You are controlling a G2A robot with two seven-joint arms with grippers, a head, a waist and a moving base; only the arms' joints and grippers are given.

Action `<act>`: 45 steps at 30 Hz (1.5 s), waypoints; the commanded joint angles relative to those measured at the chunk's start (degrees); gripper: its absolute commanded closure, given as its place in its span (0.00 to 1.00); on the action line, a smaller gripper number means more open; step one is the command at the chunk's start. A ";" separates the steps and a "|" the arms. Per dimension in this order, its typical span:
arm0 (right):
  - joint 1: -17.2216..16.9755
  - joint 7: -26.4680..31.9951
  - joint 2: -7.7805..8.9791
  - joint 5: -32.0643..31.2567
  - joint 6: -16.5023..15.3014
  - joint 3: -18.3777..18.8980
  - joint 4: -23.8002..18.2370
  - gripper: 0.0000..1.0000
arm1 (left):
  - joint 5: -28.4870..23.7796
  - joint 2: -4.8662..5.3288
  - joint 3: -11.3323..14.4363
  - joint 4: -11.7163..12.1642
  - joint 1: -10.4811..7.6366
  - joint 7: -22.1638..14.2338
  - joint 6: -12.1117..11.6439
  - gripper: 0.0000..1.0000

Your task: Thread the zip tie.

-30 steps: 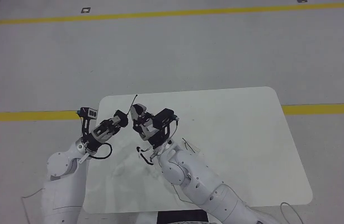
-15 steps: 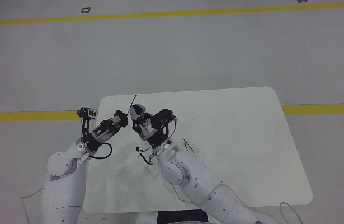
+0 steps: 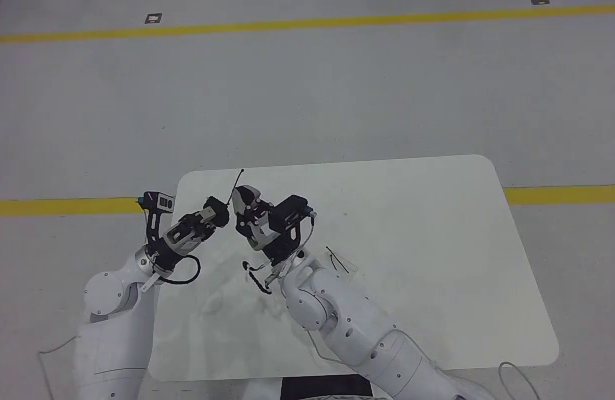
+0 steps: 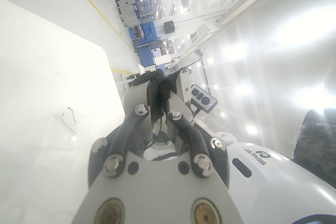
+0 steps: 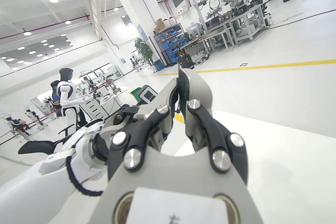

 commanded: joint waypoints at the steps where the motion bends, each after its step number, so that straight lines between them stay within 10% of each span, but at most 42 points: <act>1: -0.09 0.04 -0.05 -0.16 0.02 0.08 -0.03 1.00 | 0.00 0.00 0.00 0.00 0.00 0.00 0.00 1.00; 45: -1.39 0.13 -0.61 -2.61 -2.01 1.88 -0.77 1.00 | 0.00 0.00 0.00 0.00 0.00 0.00 0.00 1.00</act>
